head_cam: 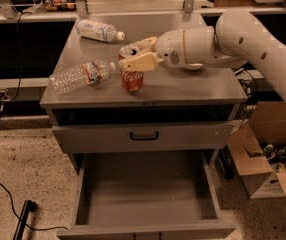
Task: Pick coke can from middle drawer and place on counter
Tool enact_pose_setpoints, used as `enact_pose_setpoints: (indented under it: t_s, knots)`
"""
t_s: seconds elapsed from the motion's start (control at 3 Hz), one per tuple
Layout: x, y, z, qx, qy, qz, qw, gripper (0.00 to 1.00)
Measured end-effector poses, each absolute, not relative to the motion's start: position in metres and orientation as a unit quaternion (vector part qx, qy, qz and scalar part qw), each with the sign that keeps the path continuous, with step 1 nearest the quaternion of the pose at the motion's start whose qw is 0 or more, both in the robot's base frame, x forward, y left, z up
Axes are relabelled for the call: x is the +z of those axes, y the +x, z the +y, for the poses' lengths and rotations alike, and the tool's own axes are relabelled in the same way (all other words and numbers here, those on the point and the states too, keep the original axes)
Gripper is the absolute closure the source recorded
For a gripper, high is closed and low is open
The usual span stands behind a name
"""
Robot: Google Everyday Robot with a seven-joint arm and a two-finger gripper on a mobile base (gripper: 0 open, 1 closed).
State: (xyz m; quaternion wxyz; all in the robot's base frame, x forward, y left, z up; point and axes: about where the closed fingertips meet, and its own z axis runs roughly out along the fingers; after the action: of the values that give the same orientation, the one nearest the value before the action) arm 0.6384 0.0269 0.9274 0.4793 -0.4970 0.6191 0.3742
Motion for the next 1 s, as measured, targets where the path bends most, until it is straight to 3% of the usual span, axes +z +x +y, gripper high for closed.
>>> enact_pose_setpoints:
  t_s: [1.0]
  knots:
    - [0.9275,0.6376,0.0354,0.379,-0.499,0.615,0.478,0.11]
